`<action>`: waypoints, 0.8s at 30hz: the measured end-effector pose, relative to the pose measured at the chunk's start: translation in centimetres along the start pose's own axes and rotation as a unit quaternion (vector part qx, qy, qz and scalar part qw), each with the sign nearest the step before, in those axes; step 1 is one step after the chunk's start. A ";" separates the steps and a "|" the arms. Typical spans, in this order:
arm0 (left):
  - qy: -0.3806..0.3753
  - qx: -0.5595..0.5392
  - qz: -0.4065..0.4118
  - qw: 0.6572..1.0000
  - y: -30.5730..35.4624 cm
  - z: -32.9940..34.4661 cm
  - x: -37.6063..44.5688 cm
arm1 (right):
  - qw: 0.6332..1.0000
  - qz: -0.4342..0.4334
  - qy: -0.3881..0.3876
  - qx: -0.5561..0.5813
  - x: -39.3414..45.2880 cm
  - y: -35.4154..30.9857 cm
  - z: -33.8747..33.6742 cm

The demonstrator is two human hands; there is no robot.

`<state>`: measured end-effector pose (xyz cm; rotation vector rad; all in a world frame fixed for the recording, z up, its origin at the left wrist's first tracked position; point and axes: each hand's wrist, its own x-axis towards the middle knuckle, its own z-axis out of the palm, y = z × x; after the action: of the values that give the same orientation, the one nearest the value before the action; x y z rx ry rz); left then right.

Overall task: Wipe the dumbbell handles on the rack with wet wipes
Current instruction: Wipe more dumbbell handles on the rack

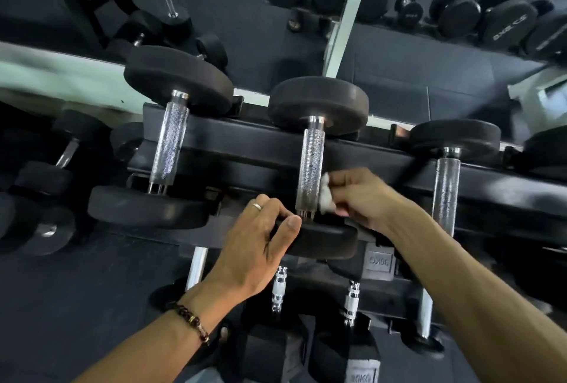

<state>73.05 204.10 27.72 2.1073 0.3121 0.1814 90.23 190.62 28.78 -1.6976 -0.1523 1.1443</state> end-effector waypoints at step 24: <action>0.155 -0.041 -0.025 0.987 0.7 -3.1 8.4 | 0.903 -0.117 0.389 -0.137 -7.4 0.8 7.9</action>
<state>80.43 208.67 30.00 1.9845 0.5331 0.4873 80.06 191.28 32.54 -2.1943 -0.0111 0.2132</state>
